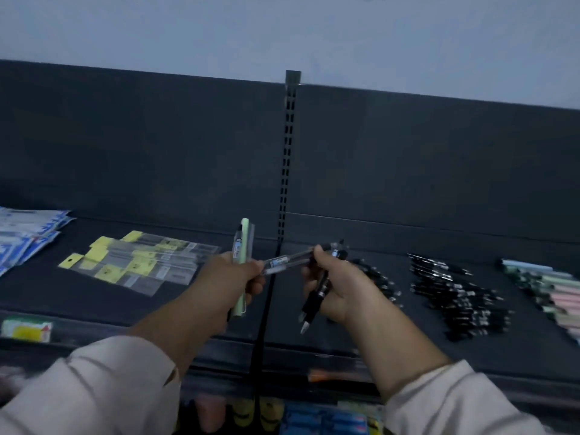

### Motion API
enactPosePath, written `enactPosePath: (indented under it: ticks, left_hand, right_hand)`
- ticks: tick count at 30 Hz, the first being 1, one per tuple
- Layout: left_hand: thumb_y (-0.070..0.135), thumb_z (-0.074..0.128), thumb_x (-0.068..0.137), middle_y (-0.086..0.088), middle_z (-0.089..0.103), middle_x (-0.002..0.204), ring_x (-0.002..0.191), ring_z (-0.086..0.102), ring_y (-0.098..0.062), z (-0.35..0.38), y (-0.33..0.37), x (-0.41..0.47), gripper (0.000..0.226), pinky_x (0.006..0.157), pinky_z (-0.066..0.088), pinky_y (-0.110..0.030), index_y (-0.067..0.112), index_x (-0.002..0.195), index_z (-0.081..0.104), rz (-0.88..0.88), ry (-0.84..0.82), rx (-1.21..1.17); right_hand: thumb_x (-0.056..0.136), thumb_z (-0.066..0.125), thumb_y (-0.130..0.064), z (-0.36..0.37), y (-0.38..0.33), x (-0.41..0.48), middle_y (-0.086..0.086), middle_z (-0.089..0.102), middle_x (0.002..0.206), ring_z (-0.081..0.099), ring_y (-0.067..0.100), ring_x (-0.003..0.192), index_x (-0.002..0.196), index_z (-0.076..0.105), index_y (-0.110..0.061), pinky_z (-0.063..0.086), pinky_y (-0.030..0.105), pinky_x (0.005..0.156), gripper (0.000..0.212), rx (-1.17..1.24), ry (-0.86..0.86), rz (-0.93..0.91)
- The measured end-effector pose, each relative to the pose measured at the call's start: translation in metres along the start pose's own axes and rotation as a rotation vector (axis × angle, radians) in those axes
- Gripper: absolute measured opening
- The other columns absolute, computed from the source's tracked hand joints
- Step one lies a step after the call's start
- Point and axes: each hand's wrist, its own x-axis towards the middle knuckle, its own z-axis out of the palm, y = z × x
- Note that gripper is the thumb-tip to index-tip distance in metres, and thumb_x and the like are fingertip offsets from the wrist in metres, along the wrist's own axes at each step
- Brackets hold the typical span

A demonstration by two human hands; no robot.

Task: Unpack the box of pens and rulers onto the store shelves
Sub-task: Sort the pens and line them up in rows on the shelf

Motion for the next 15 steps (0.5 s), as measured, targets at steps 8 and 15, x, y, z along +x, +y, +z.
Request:
enactPosePath:
  ticks: [8, 15]
  left_hand:
    - [0.011, 0.063, 0.089, -0.006, 0.063, 0.069, 0.051, 0.054, -0.012, 0.054, -0.011, 0.041, 0.005, 0.044, 0.043, -0.022, 0.010, 0.088, 0.058, -0.061, -0.251, 0.124]
    - [0.012, 0.058, 0.092, -0.004, 0.061, 0.065, 0.053, 0.053, -0.012, 0.094, -0.025, 0.060, 0.006, 0.045, 0.041, -0.021, 0.010, 0.090, 0.054, -0.090, -0.283, 0.195]
  right_hand:
    - [0.093, 0.056, -0.003, -0.070, -0.036, 0.010, 0.004, 0.056, 0.064, 0.051, 0.009, 0.045, 0.086, 0.055, -0.011, 0.037, 0.015, 0.035, 0.011, -0.166, 0.308, -0.223]
    - [0.092, 0.054, 0.003, -0.112, -0.056, 0.025, 0.007, 0.058, 0.070, 0.054, 0.014, 0.058, 0.082, 0.056, -0.008, 0.040, 0.019, 0.041, 0.015, -0.367, 0.381, -0.267]
